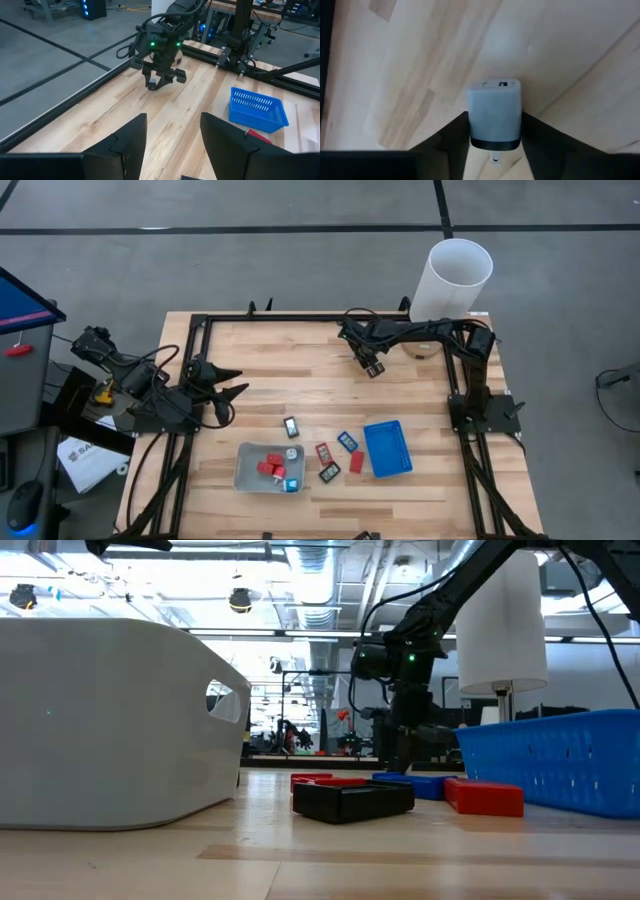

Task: Pick & Place Office items
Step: Put the white charger adapter into the gray bin

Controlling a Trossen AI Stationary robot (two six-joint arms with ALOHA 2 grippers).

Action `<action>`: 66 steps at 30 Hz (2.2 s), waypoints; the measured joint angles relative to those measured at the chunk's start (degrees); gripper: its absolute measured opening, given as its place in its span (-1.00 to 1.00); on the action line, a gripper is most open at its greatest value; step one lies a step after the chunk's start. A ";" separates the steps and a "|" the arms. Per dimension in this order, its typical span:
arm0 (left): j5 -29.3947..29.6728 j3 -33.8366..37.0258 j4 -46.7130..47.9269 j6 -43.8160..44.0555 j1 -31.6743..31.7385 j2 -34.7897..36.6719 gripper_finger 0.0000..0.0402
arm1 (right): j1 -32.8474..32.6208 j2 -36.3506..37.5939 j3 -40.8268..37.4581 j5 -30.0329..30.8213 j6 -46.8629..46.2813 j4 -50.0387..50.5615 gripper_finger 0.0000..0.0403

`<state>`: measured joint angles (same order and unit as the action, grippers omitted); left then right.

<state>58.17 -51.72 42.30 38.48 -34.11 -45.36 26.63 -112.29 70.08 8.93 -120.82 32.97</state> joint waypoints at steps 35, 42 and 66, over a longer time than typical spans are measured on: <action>-1.13 0.00 2.35 -0.04 0.02 0.00 -0.09 | -34.21 12.01 8.29 -8.35 53.43 -18.96 -0.31; -1.07 0.00 4.21 2.63 0.02 0.01 -0.09 | -38.68 1.73 16.19 -12.20 57.96 -21.85 -0.31; -0.72 0.00 5.91 4.02 0.02 0.00 -0.09 | -44.98 -18.62 49.75 -1.68 75.05 14.01 -0.31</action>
<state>57.45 -51.72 48.22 42.50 -34.09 -45.36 -18.35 -130.91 119.83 7.25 -45.76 46.98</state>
